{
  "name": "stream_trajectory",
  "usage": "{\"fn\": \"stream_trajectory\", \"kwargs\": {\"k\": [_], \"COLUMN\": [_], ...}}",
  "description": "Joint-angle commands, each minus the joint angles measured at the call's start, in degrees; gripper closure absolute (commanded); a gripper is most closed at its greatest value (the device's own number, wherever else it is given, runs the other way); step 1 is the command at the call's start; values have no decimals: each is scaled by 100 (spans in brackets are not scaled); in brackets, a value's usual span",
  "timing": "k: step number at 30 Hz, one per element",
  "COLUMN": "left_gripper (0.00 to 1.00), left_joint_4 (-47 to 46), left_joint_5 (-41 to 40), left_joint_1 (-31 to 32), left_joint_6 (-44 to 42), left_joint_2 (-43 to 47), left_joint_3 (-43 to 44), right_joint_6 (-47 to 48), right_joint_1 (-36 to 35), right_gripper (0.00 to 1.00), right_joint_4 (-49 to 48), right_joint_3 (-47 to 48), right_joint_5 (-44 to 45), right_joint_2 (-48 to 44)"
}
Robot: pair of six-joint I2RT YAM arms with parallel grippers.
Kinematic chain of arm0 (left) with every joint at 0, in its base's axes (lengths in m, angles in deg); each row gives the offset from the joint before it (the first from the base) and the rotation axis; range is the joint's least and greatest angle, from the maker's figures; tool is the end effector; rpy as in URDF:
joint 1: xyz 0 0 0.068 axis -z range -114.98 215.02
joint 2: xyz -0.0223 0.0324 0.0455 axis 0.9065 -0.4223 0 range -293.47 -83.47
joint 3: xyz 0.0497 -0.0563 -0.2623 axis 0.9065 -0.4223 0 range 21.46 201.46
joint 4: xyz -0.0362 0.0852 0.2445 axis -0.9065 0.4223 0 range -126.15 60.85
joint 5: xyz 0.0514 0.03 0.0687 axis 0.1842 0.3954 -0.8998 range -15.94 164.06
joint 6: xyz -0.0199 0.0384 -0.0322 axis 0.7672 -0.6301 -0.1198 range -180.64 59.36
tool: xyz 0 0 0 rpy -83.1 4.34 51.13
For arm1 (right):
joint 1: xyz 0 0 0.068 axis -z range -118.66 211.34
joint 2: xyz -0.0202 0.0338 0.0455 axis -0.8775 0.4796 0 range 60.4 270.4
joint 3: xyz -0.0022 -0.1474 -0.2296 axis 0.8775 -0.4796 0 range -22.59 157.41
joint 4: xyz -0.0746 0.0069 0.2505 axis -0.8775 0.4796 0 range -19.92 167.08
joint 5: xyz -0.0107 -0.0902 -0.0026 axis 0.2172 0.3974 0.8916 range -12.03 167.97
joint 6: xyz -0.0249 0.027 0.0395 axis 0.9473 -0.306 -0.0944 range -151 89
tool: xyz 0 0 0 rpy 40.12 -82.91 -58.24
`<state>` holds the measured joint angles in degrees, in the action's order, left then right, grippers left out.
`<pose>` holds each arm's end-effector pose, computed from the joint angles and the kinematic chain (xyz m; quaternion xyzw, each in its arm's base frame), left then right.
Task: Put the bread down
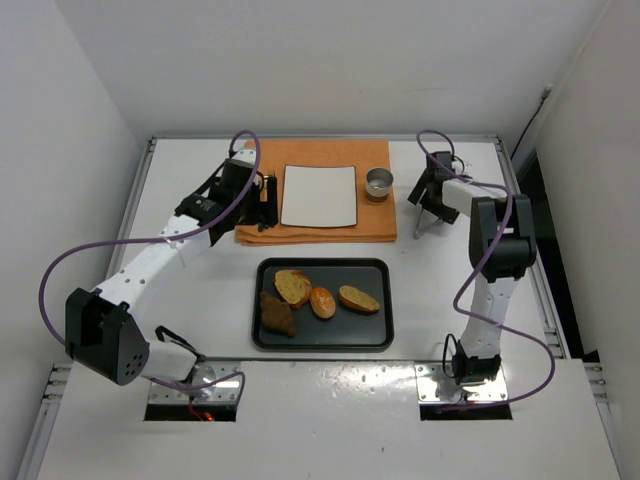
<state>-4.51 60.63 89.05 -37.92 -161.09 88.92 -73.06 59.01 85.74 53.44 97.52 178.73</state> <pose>0.2738 -0.1130 0.3149 -0.0374 0.9071 -0.0629 0.4146 0.4240 0.0054 0.1343 0.3659 0.8749 -0.0483 0.3135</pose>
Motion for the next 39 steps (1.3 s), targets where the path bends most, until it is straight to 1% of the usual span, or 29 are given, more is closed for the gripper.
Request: {"fn": "stream_trajectory", "kwargs": {"k": [1,2,3,5,6,10,13,15,18,19,21,23,24,26,27,29,30,33,34,35,37,39], "left_gripper": [1,1,1,1,1,1,1,1,1,1,1,1,1,1,1,1,1,1,1,1,1,1], "left_joint_4": [-123,-123,-123,-123,-123,-123,-123,-123,-123,-123,-123,-123,-123,-123,-123,-123,-123,-123,-175,-176,-176,-228], "left_joint_5": [-63,-63,-63,-115,-116,-116,-63,-63,-2,-2,60,112,113,113,113,113,182,261,262,262,314,315], "left_joint_1": [-4,-4,-4,-4,-4,-4,-4,-4,-4,-4,-4,-4,-4,-4,-56,-56,-56,-56,-56,-56,-56,-56], "left_joint_6": [-48,-48,-48,-48,-48,-48,-48,-48,4,4,4,4,4,4,4,4,4,57,57,57,57,57], "left_joint_2": [151,151,151,213,213,274,274,274,274,274,274,274,274,345,397,397,397,397,397,397,397,397], "left_joint_3": [171,171,171,118,118,118,118,118,118,118,65,65,65,65,13,13,13,13,13,13,13,13], "right_joint_6": [-30,-30,-30,22,23,23,23,23,23,23,136,189,338,417,531,585,751,971,1085,1165,1313,1315], "right_joint_1": [39,39,39,39,39,39,39,39,39,-30,-31,-31,-31,-84,-84,-84,-84,-84,-84,-136,-189,-259], "right_gripper": [6,8,12,13,20,32,43,43,43,43,45,45,45,46,46,46,46,46,46,48,48,47], "right_joint_4": [-64,15,16,129,217,411,411,411,464,464,604,684,745,965,1096,1184,1263,1623,1842,1931,2159,2161], "right_joint_3": [403,517,518,675,746,783,572,413,-77,-201,-534,-746,-1008,-1239,-1501,-1888,-1986,-2198,-2259,-2259,-2321,-2531], "right_joint_5": [172,172,172,233,303,409,409,226,32,31,-231,-574,-706,-978,-1084,-1339,-1427,-1787,-1980,-2164,-2744,-3192], "right_joint_2": [243,244,314,366,367,367,-36,-500,-1081,-1510,-1951,-2601,-2821,-3243,-3689,-4140,-4559,-5063,-5308,-5406,-5591,-6038]}}
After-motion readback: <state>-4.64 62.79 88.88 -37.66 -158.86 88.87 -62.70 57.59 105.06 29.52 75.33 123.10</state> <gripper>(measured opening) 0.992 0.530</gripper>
